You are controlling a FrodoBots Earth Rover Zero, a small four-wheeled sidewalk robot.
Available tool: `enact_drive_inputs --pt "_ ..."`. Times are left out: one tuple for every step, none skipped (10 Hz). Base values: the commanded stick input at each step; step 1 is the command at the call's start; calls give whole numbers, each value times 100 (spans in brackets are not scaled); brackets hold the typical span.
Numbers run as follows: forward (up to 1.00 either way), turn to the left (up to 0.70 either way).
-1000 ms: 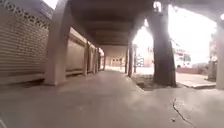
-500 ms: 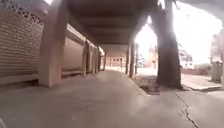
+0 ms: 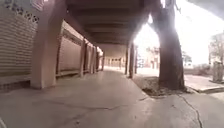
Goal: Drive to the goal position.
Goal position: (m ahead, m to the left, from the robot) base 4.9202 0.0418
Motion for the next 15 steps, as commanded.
enact_drive_inputs --pt "70 0" --pt "70 0" --pt "70 0" --pt "70 0" --pt "70 0" --pt "70 0" --pt "70 0" --pt "70 0" --pt "70 0" --pt "70 0" --pt "70 0" --pt "70 0" --pt "70 0" --pt "70 0" --pt "70 0"
